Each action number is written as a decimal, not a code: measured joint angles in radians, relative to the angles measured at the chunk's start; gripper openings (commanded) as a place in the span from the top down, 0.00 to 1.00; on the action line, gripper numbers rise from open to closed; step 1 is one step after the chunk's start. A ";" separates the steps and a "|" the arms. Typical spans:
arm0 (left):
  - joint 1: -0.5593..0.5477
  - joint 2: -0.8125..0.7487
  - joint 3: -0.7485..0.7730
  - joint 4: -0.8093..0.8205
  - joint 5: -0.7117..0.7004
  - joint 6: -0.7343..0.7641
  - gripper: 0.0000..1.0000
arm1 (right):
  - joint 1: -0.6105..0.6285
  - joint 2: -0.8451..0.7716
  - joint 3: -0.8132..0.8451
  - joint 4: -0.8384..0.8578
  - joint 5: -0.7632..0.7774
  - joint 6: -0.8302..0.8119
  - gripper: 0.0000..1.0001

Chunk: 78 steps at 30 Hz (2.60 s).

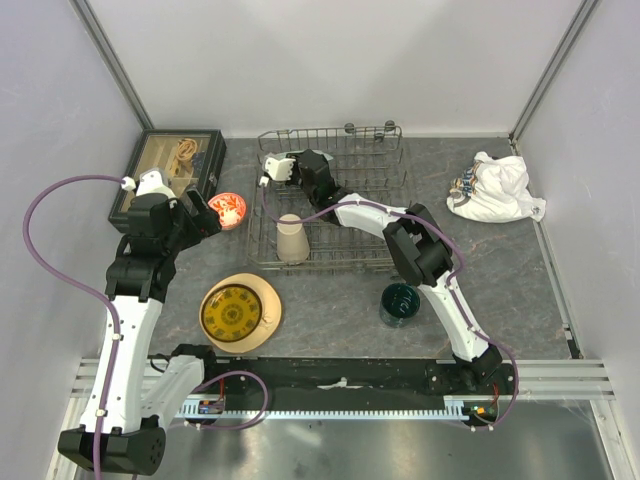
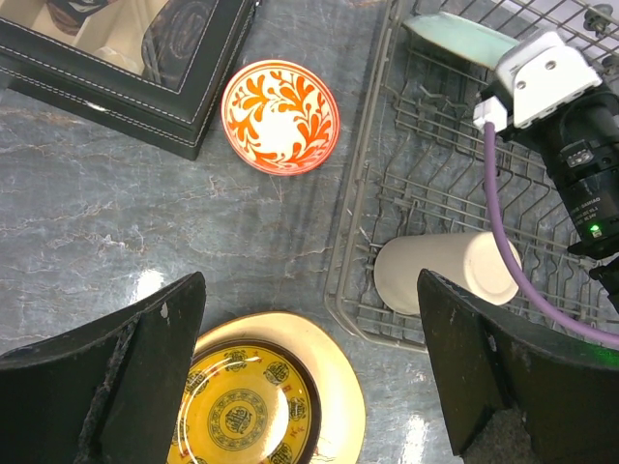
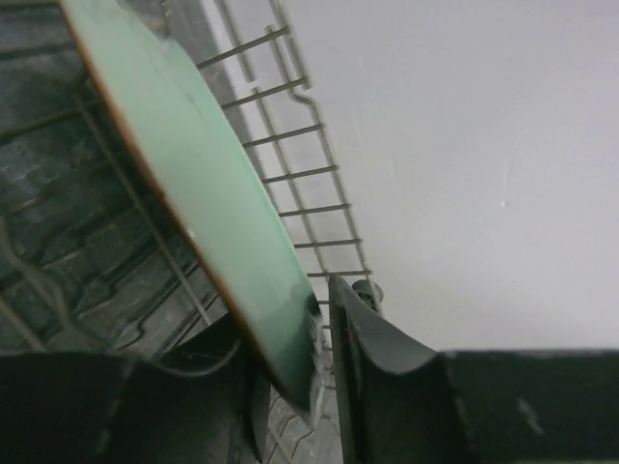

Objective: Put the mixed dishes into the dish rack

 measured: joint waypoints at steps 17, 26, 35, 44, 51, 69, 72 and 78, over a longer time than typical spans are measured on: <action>0.002 -0.003 0.000 0.001 0.016 0.000 0.04 | 0.005 -0.008 -0.031 0.168 0.005 0.031 0.35; 0.002 -0.017 0.000 -0.002 0.019 -0.001 0.04 | 0.017 -0.056 -0.120 0.182 0.005 0.041 0.32; 0.002 -0.045 0.000 -0.008 0.020 -0.003 0.04 | 0.030 -0.126 -0.209 0.190 0.005 0.079 0.27; 0.002 -0.062 0.000 -0.013 0.024 -0.018 0.04 | 0.060 -0.212 -0.287 0.209 0.001 0.094 0.26; 0.002 -0.063 0.000 -0.014 0.039 -0.026 0.04 | 0.069 -0.281 -0.361 0.267 0.002 0.093 0.26; 0.002 -0.064 -0.010 -0.031 0.068 -0.031 0.04 | 0.102 -0.620 -0.581 0.267 0.111 0.334 0.12; 0.002 -0.059 -0.038 -0.031 0.078 -0.033 0.04 | 0.124 -0.763 -0.596 0.179 0.160 0.484 0.12; 0.002 -0.046 -0.098 -0.046 0.132 -0.034 0.04 | 0.152 -1.089 -0.648 -0.074 0.141 0.902 0.16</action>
